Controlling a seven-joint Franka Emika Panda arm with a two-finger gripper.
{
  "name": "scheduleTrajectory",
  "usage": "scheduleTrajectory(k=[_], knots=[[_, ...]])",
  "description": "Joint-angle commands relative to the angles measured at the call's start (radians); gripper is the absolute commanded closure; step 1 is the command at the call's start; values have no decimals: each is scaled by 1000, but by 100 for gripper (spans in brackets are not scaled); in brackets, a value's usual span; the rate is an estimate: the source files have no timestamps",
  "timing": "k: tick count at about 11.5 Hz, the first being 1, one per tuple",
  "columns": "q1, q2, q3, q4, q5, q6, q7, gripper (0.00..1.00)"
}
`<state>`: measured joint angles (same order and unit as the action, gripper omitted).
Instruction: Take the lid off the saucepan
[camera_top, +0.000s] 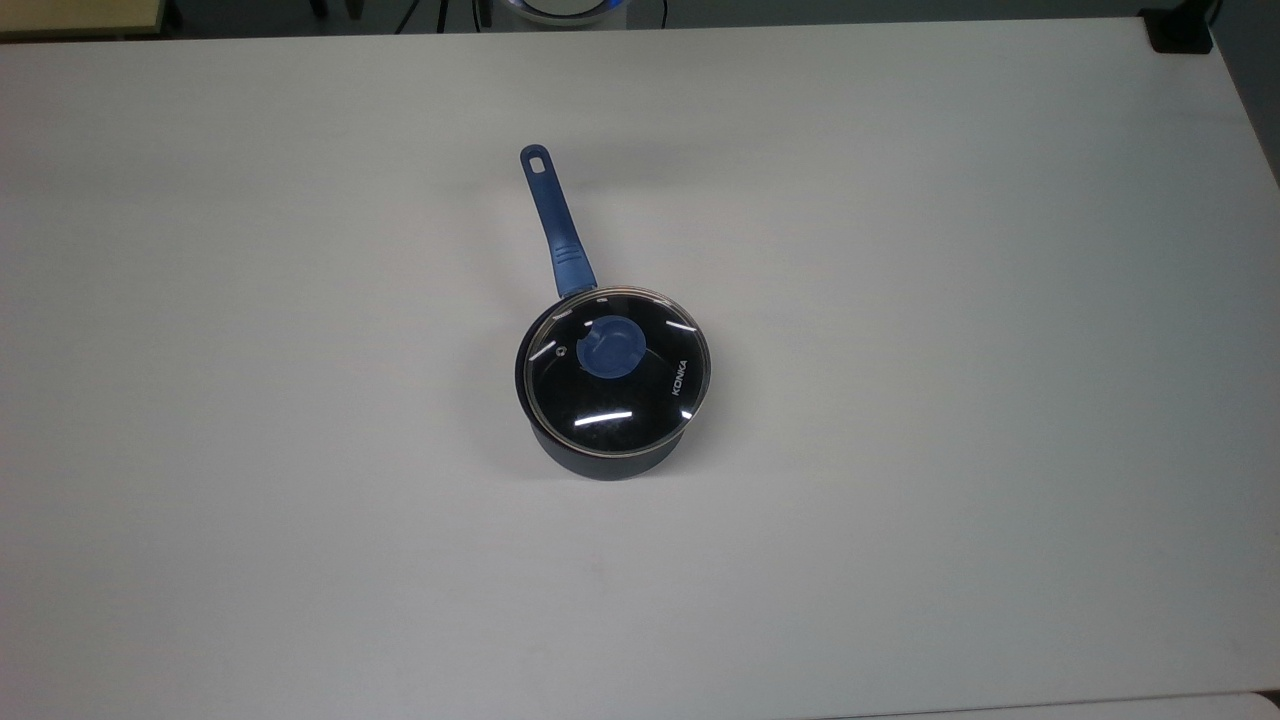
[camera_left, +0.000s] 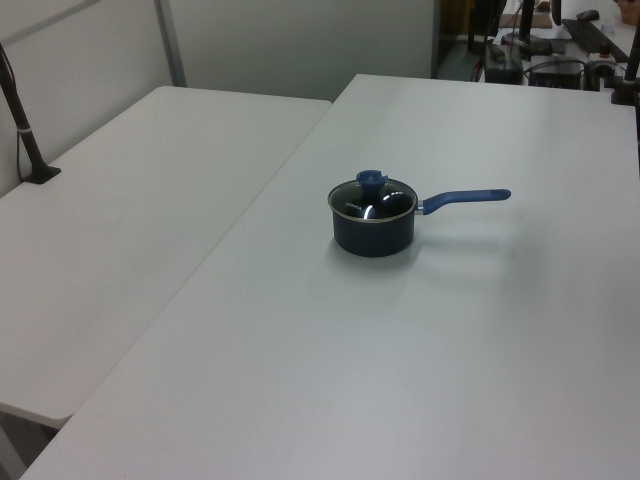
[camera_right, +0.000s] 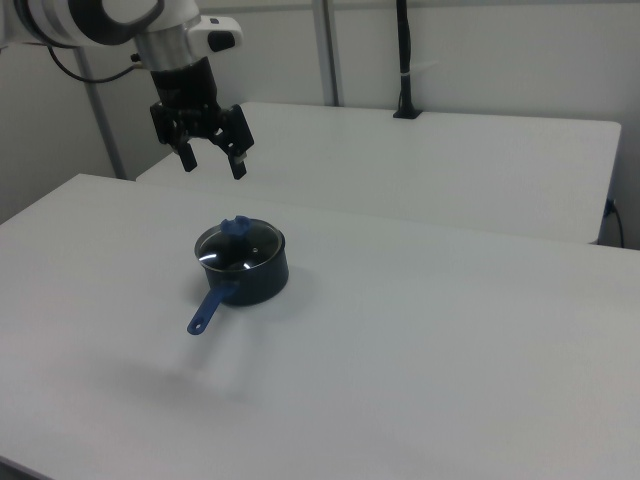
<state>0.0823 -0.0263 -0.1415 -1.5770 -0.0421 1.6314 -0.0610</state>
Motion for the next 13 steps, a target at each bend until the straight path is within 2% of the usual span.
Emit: scheduleTrajectory(k=[1, 13], knots=[[13, -12, -9, -14, 14, 9, 17, 0], [22, 2, -7, -23, 36, 8, 26, 0]])
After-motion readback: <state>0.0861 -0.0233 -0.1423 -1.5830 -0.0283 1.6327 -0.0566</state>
